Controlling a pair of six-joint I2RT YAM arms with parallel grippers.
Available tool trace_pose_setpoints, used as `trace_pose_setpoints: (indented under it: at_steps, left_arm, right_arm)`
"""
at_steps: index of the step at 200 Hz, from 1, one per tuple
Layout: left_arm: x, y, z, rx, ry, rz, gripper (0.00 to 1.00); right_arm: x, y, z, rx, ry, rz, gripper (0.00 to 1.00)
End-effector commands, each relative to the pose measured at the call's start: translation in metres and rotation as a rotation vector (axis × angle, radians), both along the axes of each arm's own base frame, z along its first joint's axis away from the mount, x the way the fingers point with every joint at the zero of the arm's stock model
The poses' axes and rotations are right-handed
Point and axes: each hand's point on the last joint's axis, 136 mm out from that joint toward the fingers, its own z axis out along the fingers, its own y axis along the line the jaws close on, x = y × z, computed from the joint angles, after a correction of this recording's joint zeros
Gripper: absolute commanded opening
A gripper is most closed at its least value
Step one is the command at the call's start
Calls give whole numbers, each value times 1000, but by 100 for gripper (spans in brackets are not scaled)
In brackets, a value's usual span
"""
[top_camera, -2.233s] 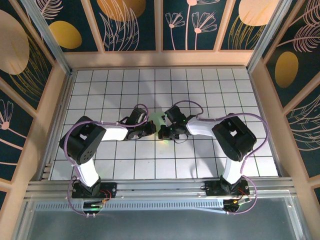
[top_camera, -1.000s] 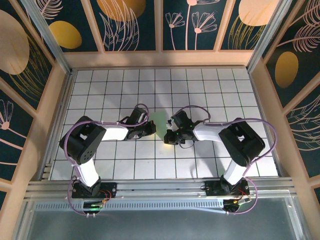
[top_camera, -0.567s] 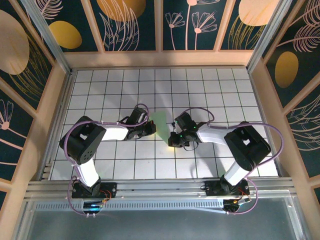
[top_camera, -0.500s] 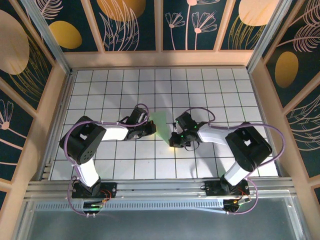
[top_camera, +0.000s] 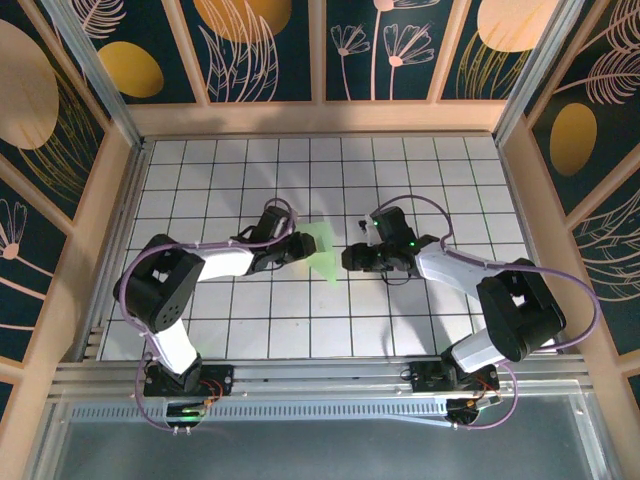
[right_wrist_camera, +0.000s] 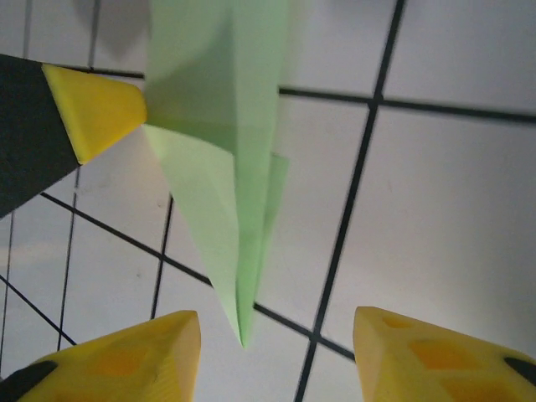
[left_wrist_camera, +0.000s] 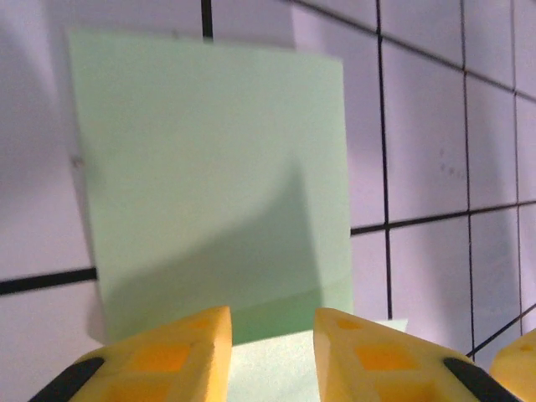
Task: Fold a paper plane with a square sheet of paper (fold left side to right side)
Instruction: Third fold the triangle at the center of the table, then fourth fold the wing at the center of the table.
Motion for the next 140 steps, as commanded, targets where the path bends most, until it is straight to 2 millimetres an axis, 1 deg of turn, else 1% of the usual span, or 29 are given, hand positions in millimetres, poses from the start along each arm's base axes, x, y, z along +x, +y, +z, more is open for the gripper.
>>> trace_pose_setpoints:
  at_steps: [1, 22, 35, 53, 68, 85, 105, 123, 140]
  left_arm:
    - [12, 20, 24, -13, -54, 85, 36]
    - [11, 41, 31, -32, -72, 153, 40]
    - [8, 52, 31, -29, -77, 187, 43]
    - [5, 62, 30, -24, -75, 209, 45]
    - [2, 64, 28, -33, -61, 215, 46]
    - [1, 62, 31, -69, -63, 220, 47]
    - [4, 60, 32, -79, -62, 221, 48]
    - [4, 58, 31, -85, -56, 217, 50]
    - [4, 55, 34, -115, -52, 216, 52]
  right_arm:
    - [27, 16, 18, 37, -144, 55, 55]
    - [33, 26, 11, 53, -144, 89, 56]
    - [34, 32, 8, 73, -140, 111, 55]
    - [34, 41, 4, 98, -142, 137, 55]
    - [33, 48, 1, 118, -136, 155, 52]
    - [32, 58, 0, 137, -131, 182, 49]
    - [32, 64, -2, 140, -130, 191, 44]
    - [34, 64, -3, 138, -128, 183, 39]
    - [34, 62, -7, 124, -124, 175, 32]
